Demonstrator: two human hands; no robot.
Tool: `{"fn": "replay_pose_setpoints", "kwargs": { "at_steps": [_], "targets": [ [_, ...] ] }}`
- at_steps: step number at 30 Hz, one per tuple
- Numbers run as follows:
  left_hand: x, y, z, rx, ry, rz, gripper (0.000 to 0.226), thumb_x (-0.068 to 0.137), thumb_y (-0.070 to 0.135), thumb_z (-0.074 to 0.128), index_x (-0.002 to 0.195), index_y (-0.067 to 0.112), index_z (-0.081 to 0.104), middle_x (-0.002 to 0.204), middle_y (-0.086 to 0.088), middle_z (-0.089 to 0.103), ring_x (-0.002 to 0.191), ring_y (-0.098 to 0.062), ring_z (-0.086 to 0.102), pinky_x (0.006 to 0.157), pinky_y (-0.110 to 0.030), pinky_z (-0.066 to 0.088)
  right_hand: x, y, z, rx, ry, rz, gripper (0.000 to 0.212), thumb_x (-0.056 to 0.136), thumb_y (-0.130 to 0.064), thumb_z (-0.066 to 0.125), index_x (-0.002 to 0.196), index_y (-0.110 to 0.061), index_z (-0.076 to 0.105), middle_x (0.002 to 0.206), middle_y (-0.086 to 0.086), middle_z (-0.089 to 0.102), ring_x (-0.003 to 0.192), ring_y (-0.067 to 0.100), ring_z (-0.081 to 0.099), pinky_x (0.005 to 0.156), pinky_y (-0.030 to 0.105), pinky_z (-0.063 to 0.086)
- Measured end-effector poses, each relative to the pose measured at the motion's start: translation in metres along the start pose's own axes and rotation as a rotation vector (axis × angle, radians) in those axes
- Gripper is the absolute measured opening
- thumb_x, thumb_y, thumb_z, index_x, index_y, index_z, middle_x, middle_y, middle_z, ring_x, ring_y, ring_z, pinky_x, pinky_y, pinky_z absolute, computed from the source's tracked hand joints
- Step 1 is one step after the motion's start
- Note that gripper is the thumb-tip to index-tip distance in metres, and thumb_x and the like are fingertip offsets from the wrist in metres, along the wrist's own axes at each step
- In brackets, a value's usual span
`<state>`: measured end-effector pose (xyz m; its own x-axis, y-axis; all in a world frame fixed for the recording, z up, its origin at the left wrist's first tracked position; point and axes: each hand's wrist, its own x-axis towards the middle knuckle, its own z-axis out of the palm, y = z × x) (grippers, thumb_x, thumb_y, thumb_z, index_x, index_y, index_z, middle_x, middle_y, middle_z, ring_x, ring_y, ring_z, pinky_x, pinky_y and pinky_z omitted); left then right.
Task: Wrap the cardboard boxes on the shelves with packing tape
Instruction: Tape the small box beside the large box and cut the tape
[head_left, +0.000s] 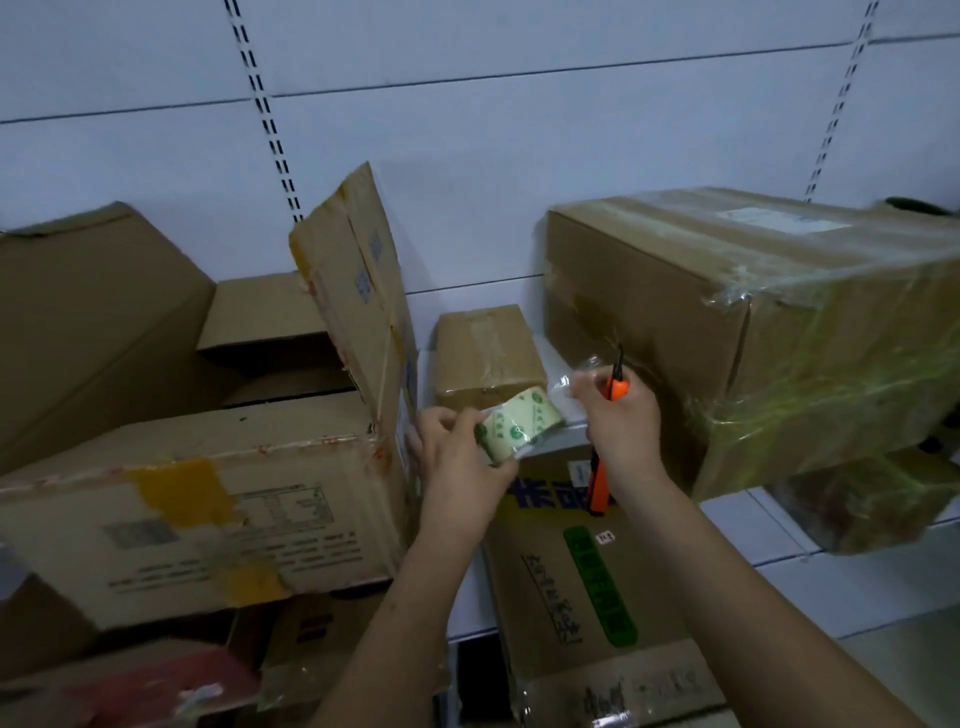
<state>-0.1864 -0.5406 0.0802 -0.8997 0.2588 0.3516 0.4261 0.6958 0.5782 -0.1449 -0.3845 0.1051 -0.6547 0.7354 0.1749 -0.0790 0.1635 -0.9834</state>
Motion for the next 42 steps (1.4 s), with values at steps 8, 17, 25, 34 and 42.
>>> {"fn": "replay_pose_setpoints", "kwargs": {
  "at_steps": [8, 17, 25, 34, 42],
  "targets": [
    [0.029, 0.021, 0.024, -0.535, 0.064, -0.285, 0.029, 0.093, 0.007, 0.054, 0.101, 0.021, 0.030, 0.117, -0.009, 0.046, 0.096, -0.030, 0.052, 0.065, -0.036, 0.039, 0.002, -0.002, 0.007, 0.029, 0.030, -0.072, 0.018, 0.095, -0.031, 0.060, 0.086, -0.016, 0.063, 0.076, 0.004, 0.063, 0.074, 0.023, 0.061, 0.074, 0.040, 0.051],
    [0.019, 0.021, 0.015, -0.281, 0.264, -0.060, 0.046, 0.089, -0.005, 0.053, 0.124, 0.022, 0.043, 0.114, -0.002, 0.055, 0.092, -0.020, 0.056, 0.062, -0.030, 0.039, 0.013, 0.005, 0.010, -0.085, 0.163, -0.078, 0.021, 0.097, -0.033, 0.060, 0.090, -0.014, 0.067, 0.079, 0.002, 0.065, 0.069, 0.011, 0.057, 0.060, 0.021, 0.040],
    [0.019, 0.013, 0.030, -0.181, 0.301, -0.042, 0.048, 0.077, -0.015, 0.060, 0.116, 0.012, 0.052, 0.121, -0.004, 0.041, 0.104, -0.024, 0.052, 0.078, -0.030, 0.046, 0.037, 0.010, 0.033, -0.331, 0.121, -0.087, 0.029, 0.101, -0.031, 0.053, 0.121, -0.012, 0.063, 0.100, 0.001, 0.065, 0.098, 0.021, 0.062, 0.074, 0.028, 0.038],
    [0.047, 0.006, 0.039, -0.757, 0.144, -0.512, 0.038, 0.097, 0.005, 0.042, 0.132, 0.019, 0.047, 0.113, -0.008, 0.060, 0.081, -0.016, 0.054, 0.079, -0.041, 0.050, 0.048, 0.009, 0.038, -0.400, 0.072, -0.061, 0.023, 0.102, -0.034, 0.049, 0.099, -0.015, 0.062, 0.074, -0.006, 0.055, 0.070, 0.014, 0.053, 0.055, 0.030, 0.033],
    [0.055, -0.015, 0.049, -0.612, 0.154, -0.423, 0.035, 0.092, -0.002, 0.038, 0.106, 0.023, 0.057, 0.092, 0.004, 0.060, 0.093, -0.029, 0.062, 0.084, -0.055, 0.056, 0.043, 0.013, 0.038, -0.509, 0.090, -0.156, 0.014, 0.101, -0.024, 0.049, 0.103, -0.018, 0.061, 0.079, 0.000, 0.062, 0.076, 0.023, 0.061, 0.067, 0.036, 0.049]
  ]
}}
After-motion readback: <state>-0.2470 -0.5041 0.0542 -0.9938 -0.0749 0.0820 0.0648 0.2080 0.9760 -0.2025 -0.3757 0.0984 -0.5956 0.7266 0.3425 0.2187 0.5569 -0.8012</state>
